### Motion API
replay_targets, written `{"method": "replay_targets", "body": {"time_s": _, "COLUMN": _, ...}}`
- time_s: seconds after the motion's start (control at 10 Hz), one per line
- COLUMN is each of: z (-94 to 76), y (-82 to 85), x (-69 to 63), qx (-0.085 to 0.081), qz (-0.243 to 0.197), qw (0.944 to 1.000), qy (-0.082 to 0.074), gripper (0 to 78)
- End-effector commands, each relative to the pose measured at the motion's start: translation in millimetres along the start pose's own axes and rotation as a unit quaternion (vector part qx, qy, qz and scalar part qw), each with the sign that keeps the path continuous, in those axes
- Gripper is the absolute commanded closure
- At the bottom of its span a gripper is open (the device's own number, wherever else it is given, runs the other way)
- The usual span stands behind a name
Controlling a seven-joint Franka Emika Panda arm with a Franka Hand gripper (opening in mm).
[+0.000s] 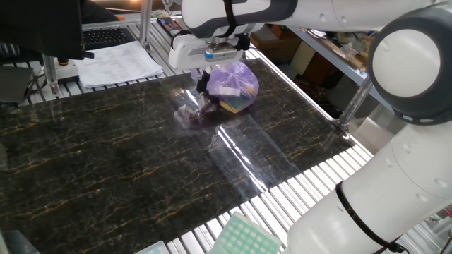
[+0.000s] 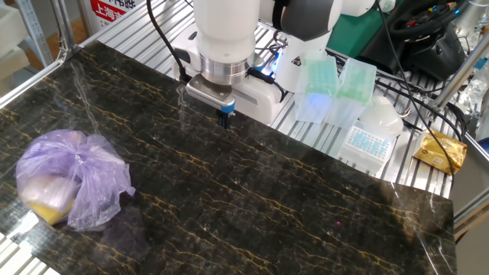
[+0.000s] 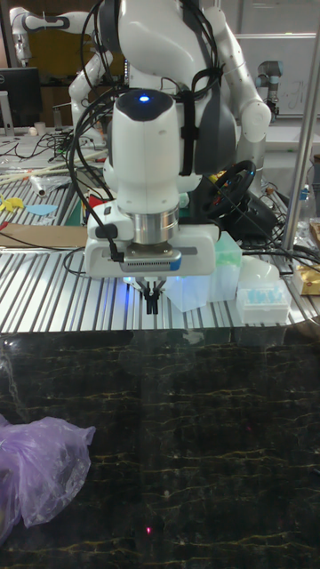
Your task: Pick up a bag of things
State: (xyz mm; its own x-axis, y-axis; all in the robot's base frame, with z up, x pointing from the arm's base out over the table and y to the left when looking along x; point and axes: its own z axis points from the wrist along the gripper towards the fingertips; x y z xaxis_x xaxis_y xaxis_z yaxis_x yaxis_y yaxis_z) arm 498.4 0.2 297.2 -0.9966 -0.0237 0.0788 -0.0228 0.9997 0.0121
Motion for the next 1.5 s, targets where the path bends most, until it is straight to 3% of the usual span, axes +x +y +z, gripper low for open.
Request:
{"method": "replay_targets", "body": {"time_s": 0.1, "z": -2.3, "y": -0.2, "x": -1.1, "qx": 0.001, "qz": 0.003, "qw": 1.0, "qy": -0.002, "gripper": 77.6}}
{"method": "replay_targets", "body": {"time_s": 1.5, "z": -2.3, "y": -0.2, "x": -1.1, "qx": 0.001, "qz": -0.002, "qw": 1.0, "qy": -0.002, "gripper": 77.6}}
